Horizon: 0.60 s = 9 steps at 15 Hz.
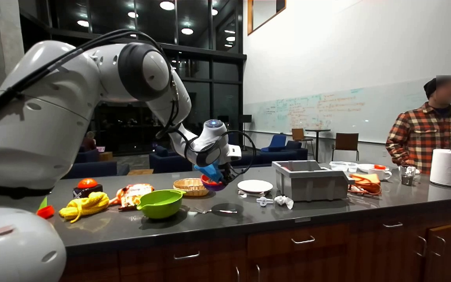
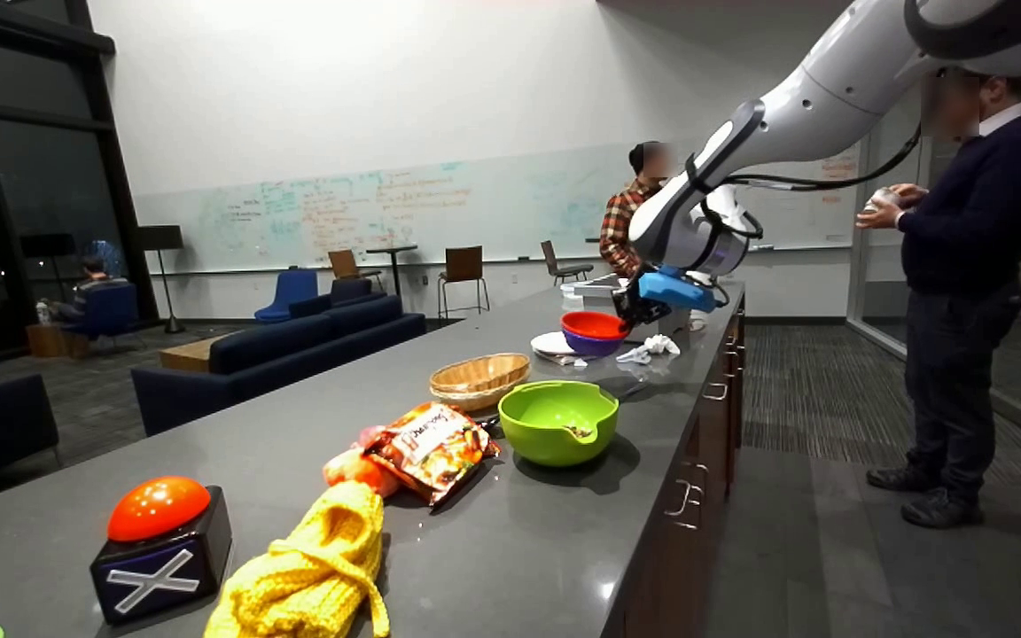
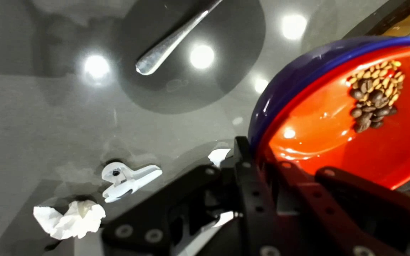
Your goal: Pick up the red bowl and blue bowl from the green bowl and place them on the table
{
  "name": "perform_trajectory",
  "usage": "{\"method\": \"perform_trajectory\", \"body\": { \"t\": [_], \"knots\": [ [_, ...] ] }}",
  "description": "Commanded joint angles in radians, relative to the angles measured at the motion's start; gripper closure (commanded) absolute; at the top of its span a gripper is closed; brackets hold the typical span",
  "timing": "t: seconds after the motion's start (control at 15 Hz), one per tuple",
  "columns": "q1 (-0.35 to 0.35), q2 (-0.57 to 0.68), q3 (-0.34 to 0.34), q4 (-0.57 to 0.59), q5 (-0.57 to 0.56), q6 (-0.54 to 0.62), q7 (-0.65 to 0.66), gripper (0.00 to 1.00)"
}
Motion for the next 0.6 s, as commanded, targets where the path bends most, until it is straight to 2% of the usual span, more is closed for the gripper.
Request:
{"method": "perform_trajectory", "body": {
  "t": [0.0, 0.53],
  "knots": [
    [-0.02, 0.043, 0.004, 0.037, 0.011, -0.003, 0.015, 0.98],
    [-0.033, 0.108, -0.013, 0.057, 0.003, -0.001, 0.055, 0.98]
  ]
}}
